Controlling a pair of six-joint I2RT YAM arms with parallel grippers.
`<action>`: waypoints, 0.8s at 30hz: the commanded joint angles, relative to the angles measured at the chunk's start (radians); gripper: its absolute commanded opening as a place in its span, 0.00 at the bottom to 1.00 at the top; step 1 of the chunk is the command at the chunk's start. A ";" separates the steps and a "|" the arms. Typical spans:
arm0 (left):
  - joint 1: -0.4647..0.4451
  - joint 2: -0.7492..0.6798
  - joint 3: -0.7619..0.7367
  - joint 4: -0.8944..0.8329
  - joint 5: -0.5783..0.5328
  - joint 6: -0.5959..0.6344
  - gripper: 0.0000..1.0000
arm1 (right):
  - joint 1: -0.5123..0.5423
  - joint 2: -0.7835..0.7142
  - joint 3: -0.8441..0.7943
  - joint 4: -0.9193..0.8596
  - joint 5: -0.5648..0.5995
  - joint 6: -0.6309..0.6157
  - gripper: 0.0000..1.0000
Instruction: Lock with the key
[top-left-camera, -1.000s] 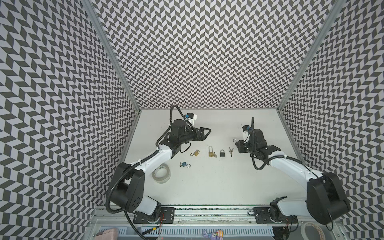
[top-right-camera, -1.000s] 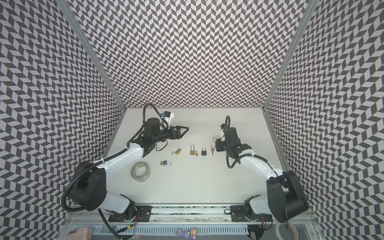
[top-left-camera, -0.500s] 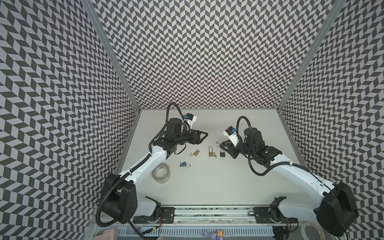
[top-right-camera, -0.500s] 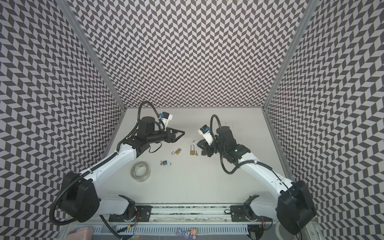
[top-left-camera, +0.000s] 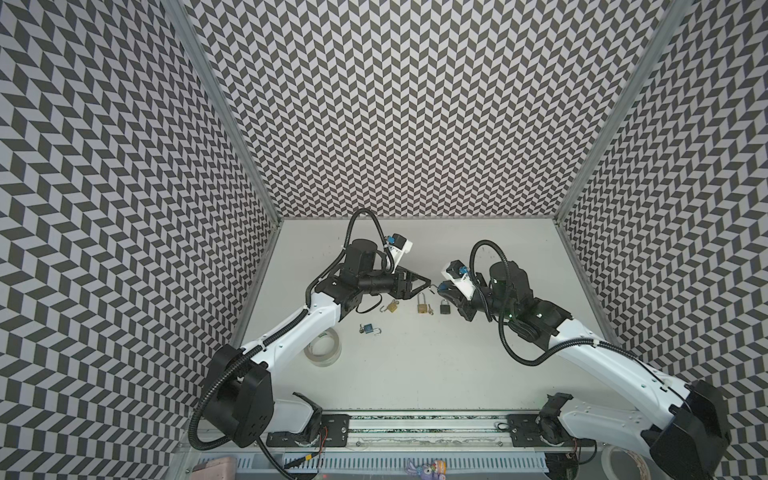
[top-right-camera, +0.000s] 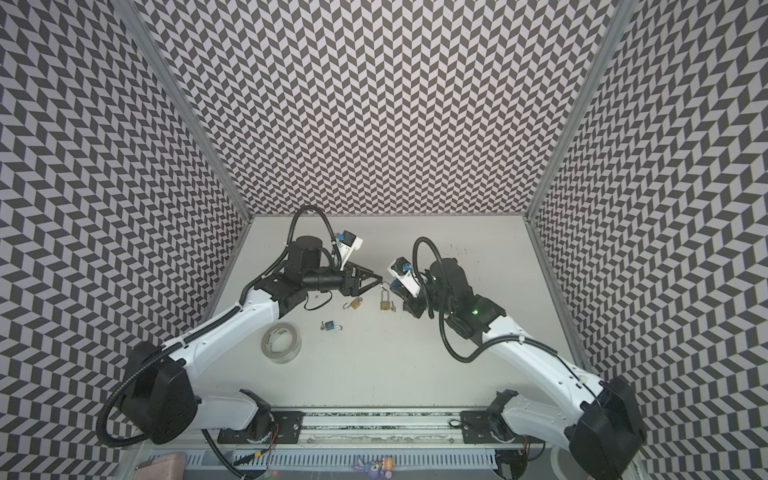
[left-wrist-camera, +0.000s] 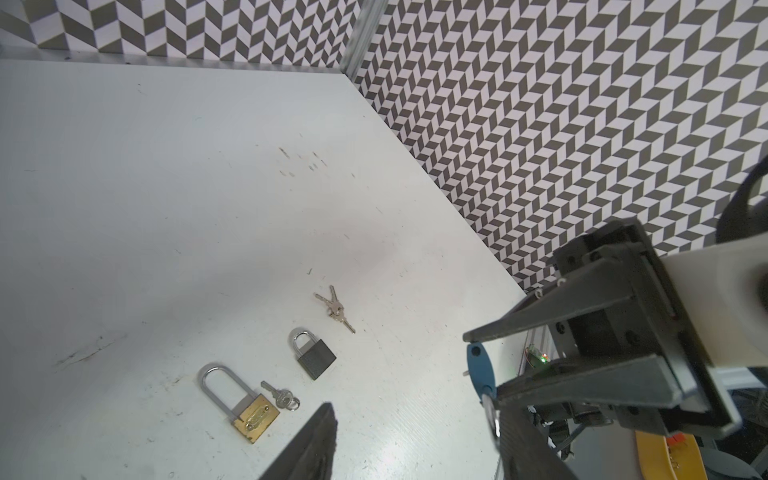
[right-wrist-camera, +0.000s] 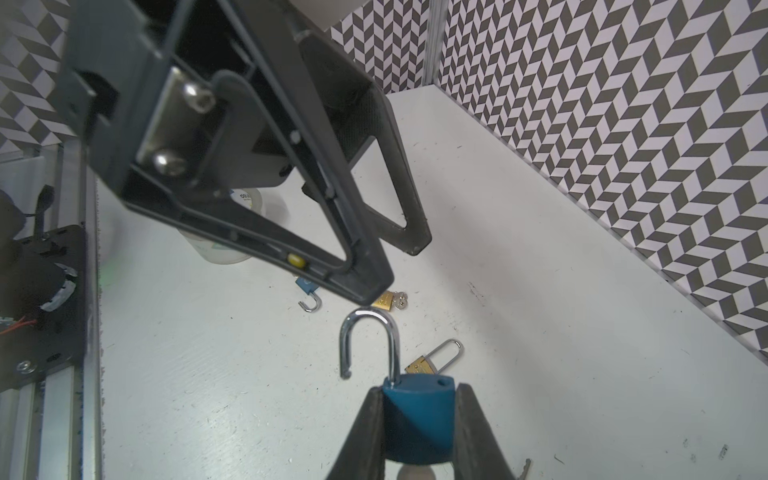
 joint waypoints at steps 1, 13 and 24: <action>-0.004 0.005 0.033 -0.001 0.040 0.024 0.60 | 0.009 0.004 0.001 0.043 0.031 -0.030 0.00; -0.052 0.011 0.027 0.010 0.064 0.029 0.49 | 0.018 -0.008 -0.005 0.049 0.024 -0.029 0.00; -0.060 0.012 0.017 0.030 0.064 0.015 0.27 | 0.023 -0.013 -0.008 0.051 0.011 -0.026 0.00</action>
